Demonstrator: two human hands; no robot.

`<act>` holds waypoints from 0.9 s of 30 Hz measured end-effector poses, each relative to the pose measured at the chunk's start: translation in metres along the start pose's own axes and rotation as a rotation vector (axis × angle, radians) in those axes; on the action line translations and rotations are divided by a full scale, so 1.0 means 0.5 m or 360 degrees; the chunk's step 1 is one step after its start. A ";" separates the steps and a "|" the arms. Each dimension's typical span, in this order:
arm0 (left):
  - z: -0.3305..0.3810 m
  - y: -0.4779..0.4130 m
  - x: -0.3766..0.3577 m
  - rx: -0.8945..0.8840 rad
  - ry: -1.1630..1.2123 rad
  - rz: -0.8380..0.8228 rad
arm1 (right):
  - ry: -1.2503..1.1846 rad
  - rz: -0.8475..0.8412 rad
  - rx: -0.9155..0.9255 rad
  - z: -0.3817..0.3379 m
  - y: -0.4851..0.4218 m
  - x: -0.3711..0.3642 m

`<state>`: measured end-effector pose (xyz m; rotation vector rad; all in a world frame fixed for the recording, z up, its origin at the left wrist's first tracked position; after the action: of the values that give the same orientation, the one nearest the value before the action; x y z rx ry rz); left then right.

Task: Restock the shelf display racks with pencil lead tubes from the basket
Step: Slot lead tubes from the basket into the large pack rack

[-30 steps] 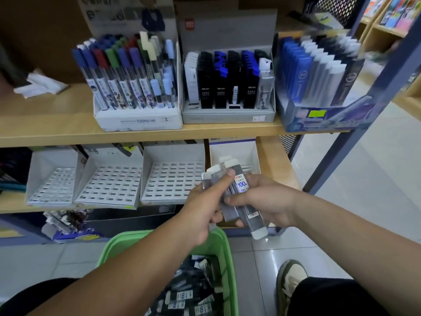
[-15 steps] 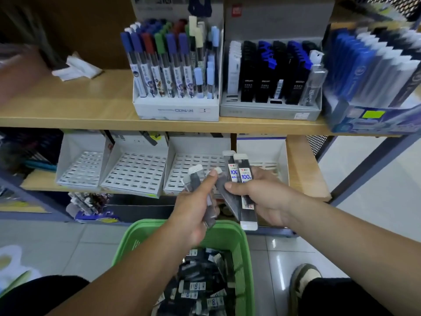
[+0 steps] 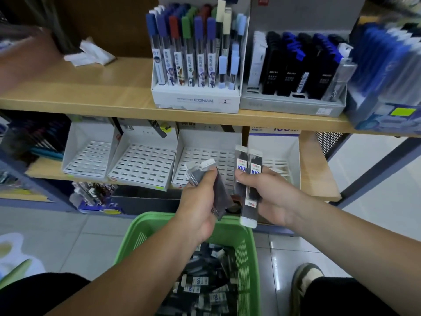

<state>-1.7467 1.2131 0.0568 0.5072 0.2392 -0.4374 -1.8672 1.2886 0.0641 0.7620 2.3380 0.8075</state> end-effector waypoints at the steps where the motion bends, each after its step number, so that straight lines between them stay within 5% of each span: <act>1: 0.002 -0.001 0.002 -0.0005 -0.0009 -0.0010 | 0.0010 -0.0022 0.0006 -0.001 0.000 0.002; 11: -0.038 -0.003 0.011 -0.0011 -0.0294 -0.0192 | 0.0062 -0.0041 0.0006 0.005 0.008 0.002; 17: -0.035 0.019 -0.040 -0.0207 -0.0666 -0.0526 | 0.0031 0.0069 0.0001 -0.011 0.004 0.028; 27: -0.032 0.020 -0.100 -0.0341 -0.0620 -0.0743 | -0.0144 -0.0091 -0.0077 -0.031 0.048 0.064</act>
<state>-1.7880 1.2466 0.0636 0.1433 0.0229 -0.9420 -1.8913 1.3197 0.0809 0.6937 2.2415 0.7855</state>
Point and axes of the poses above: each hand's wrist, its own y-axis away from the middle knuckle, its own x-axis out of the back of the hand, z = x × y, the point moved 6 cm from there along -y, towards the middle knuckle, and after that the axes turned 14 degrees about -x, right-handed, at the moved point
